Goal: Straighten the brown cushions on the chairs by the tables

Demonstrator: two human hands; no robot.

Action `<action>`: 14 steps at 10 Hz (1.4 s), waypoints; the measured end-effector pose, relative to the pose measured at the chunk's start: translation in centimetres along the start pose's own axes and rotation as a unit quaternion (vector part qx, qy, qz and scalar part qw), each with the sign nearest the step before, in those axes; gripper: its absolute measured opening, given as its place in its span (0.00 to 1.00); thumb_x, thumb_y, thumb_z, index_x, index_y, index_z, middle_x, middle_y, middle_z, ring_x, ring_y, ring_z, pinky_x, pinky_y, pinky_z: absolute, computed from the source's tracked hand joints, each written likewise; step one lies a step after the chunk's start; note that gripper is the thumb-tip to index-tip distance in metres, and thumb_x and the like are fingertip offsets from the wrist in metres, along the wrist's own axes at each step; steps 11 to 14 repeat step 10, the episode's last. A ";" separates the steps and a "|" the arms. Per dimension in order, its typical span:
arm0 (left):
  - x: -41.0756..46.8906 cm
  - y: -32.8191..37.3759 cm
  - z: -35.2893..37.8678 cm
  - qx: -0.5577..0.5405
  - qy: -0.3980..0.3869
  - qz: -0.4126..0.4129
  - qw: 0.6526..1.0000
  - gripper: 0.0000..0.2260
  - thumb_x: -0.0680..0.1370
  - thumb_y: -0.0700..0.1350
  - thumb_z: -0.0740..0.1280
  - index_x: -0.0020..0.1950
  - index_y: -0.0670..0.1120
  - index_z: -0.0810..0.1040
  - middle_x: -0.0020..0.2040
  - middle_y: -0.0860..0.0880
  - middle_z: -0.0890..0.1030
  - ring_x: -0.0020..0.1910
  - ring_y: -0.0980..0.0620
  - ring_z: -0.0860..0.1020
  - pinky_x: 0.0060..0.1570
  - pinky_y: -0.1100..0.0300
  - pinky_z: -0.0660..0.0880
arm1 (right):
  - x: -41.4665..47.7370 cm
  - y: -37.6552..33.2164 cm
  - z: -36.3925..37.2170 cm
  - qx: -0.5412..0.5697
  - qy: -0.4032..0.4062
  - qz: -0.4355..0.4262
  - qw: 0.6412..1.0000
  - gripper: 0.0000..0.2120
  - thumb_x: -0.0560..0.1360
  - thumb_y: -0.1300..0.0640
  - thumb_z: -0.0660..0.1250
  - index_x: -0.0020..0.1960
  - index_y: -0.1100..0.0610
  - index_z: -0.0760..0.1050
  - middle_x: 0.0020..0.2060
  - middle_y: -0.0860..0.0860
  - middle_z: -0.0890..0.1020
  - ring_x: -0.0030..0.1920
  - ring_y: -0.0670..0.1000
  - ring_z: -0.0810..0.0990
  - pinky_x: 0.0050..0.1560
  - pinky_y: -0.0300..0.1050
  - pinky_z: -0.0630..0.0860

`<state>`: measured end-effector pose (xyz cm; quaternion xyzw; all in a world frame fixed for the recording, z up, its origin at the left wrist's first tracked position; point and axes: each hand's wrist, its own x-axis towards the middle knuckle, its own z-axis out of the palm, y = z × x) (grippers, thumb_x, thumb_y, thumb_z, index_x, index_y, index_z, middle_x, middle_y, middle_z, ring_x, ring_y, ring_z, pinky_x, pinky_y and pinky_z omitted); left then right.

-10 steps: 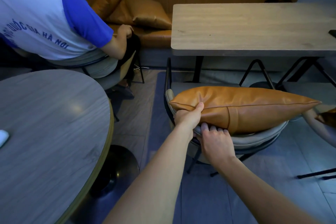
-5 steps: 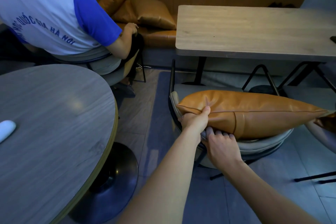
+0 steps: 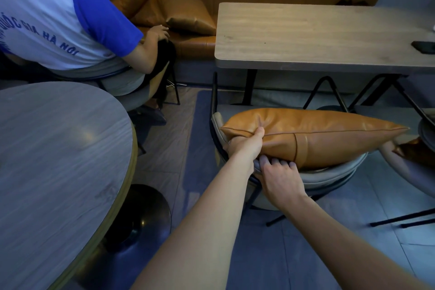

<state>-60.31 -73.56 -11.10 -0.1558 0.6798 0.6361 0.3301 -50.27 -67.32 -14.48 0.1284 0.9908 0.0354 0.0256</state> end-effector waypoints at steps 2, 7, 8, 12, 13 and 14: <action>0.0 0.0 -0.3 0.000 -0.002 -0.002 1.000 0.47 0.65 0.66 0.74 0.75 0.42 0.65 0.69 0.42 0.70 0.63 0.36 0.76 0.55 0.33 0.79 | -0.1 -0.6 0.2 0.010 0.015 0.022 1.000 0.13 0.82 0.49 0.59 0.63 0.54 0.71 0.53 0.56 0.83 0.53 0.60 0.82 0.56 0.54 0.73; -2.1 0.2 -2.1 0.064 -0.053 -0.021 0.996 0.48 0.68 0.70 0.72 0.78 0.43 0.63 0.73 0.42 0.71 0.67 0.38 0.74 0.65 0.40 0.74 | -0.2 -0.5 -0.7 0.020 -0.056 0.033 0.998 0.18 0.82 0.46 0.59 0.67 0.54 0.66 0.60 0.56 0.80 0.60 0.60 0.78 0.59 0.55 0.71; -3.4 0.5 -4.2 0.174 -0.088 -0.031 0.980 0.43 0.74 0.69 0.67 0.80 0.45 0.61 0.77 0.42 0.68 0.72 0.37 0.70 0.62 0.45 0.70 | 0.2 0.4 -2.7 0.090 -0.172 0.035 0.980 0.21 0.82 0.42 0.56 0.69 0.55 0.65 0.65 0.58 0.77 0.65 0.62 0.75 0.62 0.56 0.69; -6.5 4.5 -7.3 0.521 -0.047 0.116 0.844 0.15 0.77 0.56 0.66 0.44 0.44 0.80 0.49 0.41 0.82 0.53 0.40 0.81 0.45 0.52 0.75 | 0.2 3.7 -9.0 0.209 -0.231 0.054 0.949 0.28 0.80 0.35 0.52 0.71 0.51 0.70 0.70 0.55 0.75 0.69 0.58 0.73 0.67 0.58 0.69; -6.5 4.5 -7.3 0.521 -0.047 0.116 0.844 0.15 0.77 0.56 0.66 0.44 0.44 0.80 0.49 0.41 0.82 0.53 0.40 0.81 0.45 0.52 0.75 | 0.2 3.7 -9.0 0.209 -0.231 0.054 0.949 0.28 0.80 0.35 0.52 0.71 0.51 0.70 0.70 0.55 0.75 0.69 0.58 0.73 0.67 0.58 0.69; -6.5 4.5 -7.3 0.521 -0.047 0.116 0.844 0.15 0.77 0.56 0.66 0.44 0.44 0.80 0.49 0.41 0.82 0.53 0.40 0.81 0.45 0.52 0.75 | 0.2 3.7 -9.0 0.209 -0.231 0.054 0.949 0.28 0.80 0.35 0.52 0.71 0.51 0.70 0.70 0.55 0.75 0.69 0.58 0.73 0.67 0.58 0.69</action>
